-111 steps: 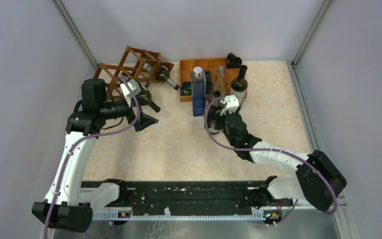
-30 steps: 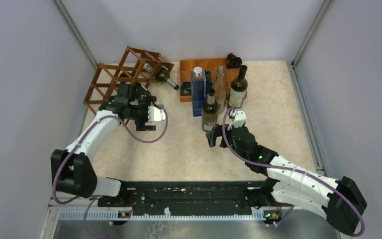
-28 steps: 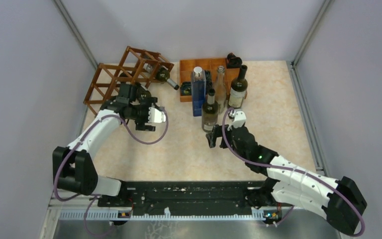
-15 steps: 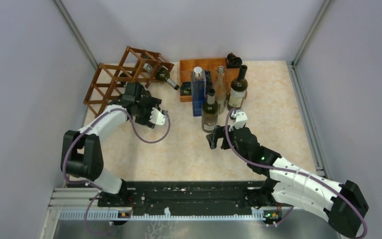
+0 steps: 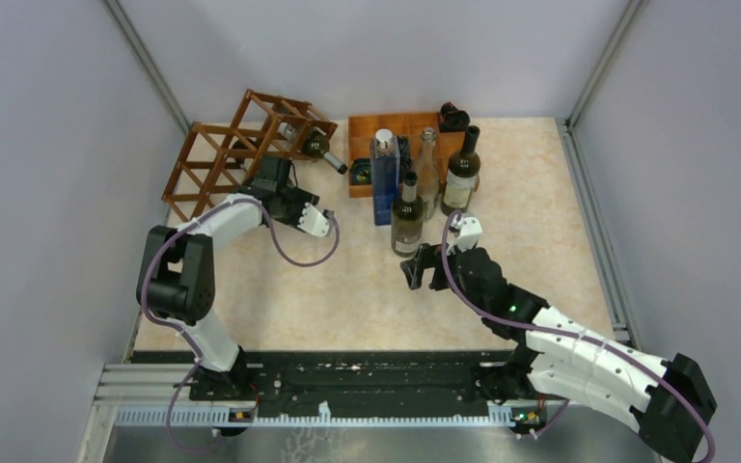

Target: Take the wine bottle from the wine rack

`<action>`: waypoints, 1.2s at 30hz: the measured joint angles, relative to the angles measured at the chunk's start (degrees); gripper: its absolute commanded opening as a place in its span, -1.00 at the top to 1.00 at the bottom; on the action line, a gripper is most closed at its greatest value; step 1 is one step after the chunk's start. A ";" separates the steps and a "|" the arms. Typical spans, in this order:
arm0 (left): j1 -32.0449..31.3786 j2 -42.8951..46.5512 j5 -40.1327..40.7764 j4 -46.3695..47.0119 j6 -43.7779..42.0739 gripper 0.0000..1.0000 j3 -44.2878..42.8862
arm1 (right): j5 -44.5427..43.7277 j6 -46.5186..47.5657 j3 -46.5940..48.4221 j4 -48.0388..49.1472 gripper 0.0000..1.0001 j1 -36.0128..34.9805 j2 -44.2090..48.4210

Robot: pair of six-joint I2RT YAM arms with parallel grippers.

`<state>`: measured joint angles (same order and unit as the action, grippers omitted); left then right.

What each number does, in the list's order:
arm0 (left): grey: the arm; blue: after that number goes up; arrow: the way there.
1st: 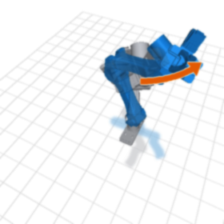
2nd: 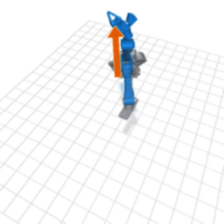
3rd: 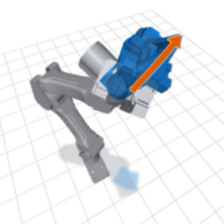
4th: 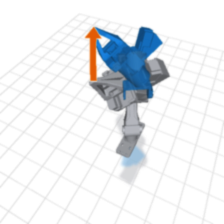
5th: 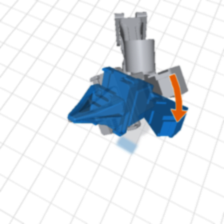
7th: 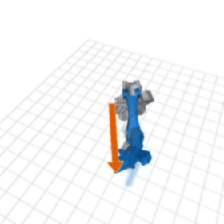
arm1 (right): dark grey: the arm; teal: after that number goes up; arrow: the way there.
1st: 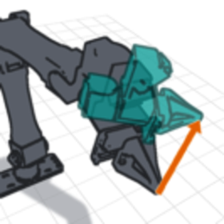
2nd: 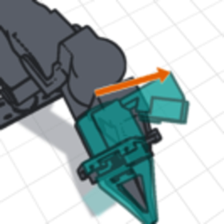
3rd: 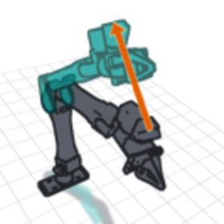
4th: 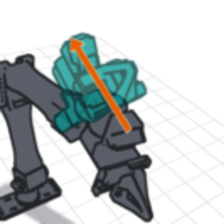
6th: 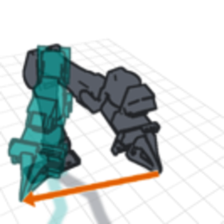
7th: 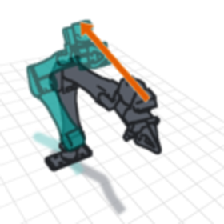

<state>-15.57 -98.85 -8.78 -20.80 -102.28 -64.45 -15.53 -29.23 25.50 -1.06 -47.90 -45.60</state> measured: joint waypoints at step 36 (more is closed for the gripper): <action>-4.24 0.81 12.37 11.23 -4.98 1.00 6.12 | 2.21 -0.63 0.00 -2.40 -0.88 0.00 0.61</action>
<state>-19.81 -98.04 3.60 -9.56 -107.26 -58.33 -13.32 -29.87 25.50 -3.46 -47.90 -44.99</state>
